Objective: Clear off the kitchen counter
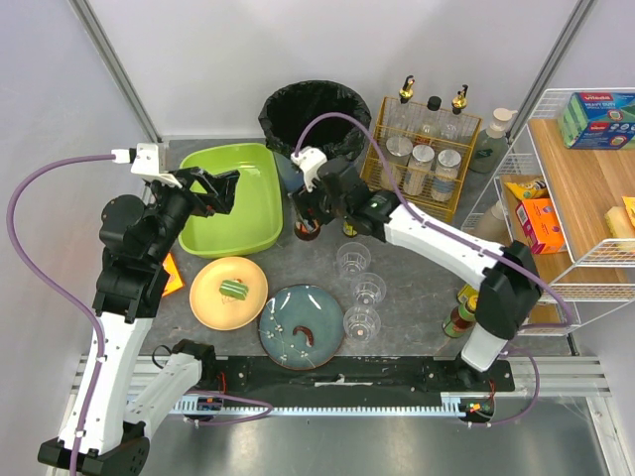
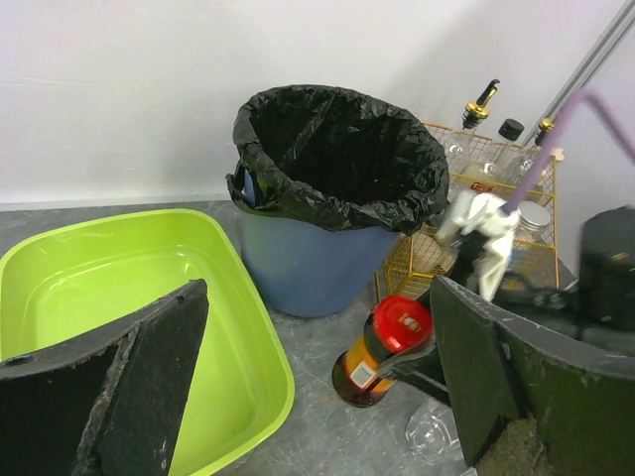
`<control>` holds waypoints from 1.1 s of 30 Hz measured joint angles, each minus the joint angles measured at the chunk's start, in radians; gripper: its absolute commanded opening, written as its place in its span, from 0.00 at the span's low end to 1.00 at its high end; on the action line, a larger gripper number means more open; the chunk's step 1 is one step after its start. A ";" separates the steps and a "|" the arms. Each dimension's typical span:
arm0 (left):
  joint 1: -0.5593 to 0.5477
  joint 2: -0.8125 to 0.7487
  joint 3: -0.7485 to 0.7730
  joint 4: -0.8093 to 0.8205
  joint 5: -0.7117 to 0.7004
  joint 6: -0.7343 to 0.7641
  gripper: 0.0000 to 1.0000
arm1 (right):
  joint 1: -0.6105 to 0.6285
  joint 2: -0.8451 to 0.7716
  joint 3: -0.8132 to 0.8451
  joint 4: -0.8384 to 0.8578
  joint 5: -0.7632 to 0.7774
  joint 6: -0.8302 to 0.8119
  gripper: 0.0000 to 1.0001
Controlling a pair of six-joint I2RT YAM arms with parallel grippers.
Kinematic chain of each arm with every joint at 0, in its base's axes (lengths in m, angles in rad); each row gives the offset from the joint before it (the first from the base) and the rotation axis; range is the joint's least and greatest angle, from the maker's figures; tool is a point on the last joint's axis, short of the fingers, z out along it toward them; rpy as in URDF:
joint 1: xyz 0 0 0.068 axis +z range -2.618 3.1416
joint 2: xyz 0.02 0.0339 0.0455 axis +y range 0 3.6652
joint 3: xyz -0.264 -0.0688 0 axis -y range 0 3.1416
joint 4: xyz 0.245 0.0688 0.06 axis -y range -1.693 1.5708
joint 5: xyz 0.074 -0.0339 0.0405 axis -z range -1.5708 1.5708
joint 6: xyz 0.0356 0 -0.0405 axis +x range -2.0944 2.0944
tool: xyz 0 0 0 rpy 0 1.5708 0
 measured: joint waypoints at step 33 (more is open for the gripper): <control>0.000 0.039 0.000 0.002 0.026 0.004 0.98 | -0.333 -0.177 -0.037 -0.018 0.389 0.253 0.17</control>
